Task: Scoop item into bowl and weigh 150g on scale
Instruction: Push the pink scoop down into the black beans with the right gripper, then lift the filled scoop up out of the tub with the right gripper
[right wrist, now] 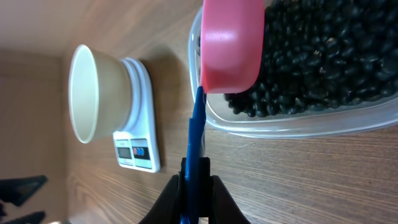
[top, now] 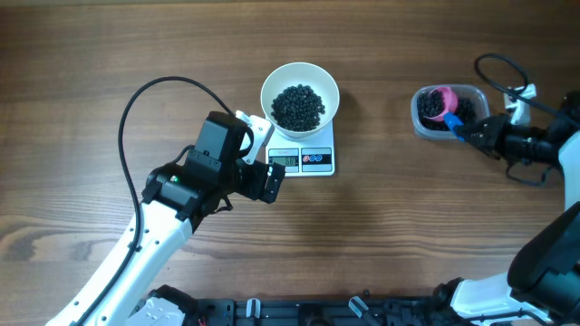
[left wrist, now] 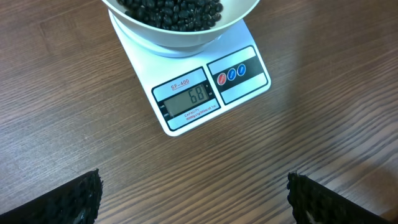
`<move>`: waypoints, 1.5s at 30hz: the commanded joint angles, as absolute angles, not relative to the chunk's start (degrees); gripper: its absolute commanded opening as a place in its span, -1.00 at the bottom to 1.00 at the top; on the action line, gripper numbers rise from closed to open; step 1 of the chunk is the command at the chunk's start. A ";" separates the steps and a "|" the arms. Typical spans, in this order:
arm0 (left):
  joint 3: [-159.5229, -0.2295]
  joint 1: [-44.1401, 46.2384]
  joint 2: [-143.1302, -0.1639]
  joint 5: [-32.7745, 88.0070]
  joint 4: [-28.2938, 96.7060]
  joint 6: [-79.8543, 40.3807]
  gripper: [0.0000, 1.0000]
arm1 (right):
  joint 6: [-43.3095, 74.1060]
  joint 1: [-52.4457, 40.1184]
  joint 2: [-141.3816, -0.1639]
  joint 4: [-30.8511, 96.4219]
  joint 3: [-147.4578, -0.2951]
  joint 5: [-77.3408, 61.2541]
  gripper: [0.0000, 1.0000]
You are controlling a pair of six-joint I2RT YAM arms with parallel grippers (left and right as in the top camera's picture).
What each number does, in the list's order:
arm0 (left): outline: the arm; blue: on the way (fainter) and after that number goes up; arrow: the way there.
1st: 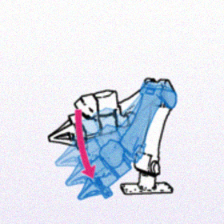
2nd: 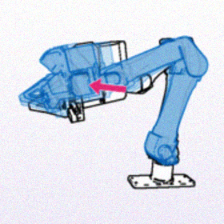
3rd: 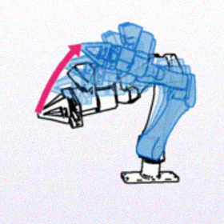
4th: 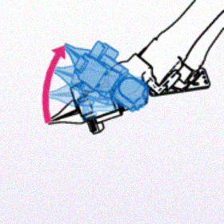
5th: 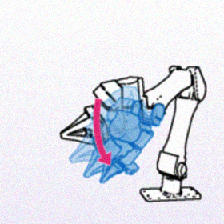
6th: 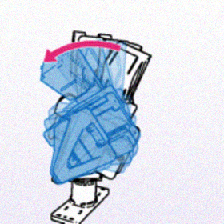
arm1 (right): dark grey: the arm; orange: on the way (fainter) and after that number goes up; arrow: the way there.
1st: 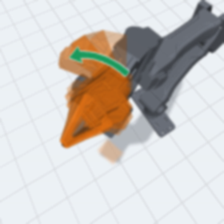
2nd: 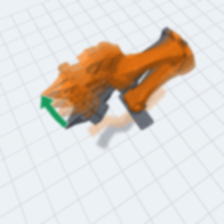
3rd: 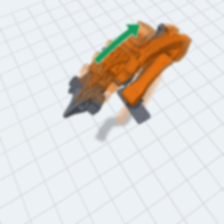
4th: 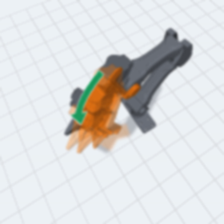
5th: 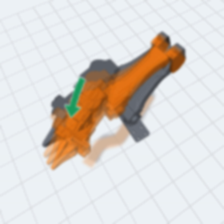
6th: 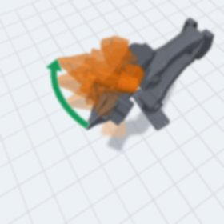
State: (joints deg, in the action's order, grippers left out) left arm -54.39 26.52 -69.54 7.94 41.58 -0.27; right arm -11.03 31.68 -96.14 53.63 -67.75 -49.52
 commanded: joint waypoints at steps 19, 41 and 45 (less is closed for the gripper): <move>-55.46 26.79 -69.78 7.42 41.41 -0.45 1.00 | -5.78 45.25 -96.66 57.89 -67.37 -75.59 -0.91; -55.46 26.79 -69.78 7.42 41.41 -0.45 1.00 | 1.85 44.47 -96.64 59.48 -67.37 -92.99 -0.91; -55.46 26.79 -69.78 7.44 41.41 -0.43 1.00 | 2.46 42.17 -96.64 59.00 -67.37 -92.99 -0.91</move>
State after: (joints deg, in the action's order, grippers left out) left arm -54.39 26.52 -69.54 7.94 41.56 -0.27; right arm 1.67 44.29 -96.14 59.48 -67.75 -88.77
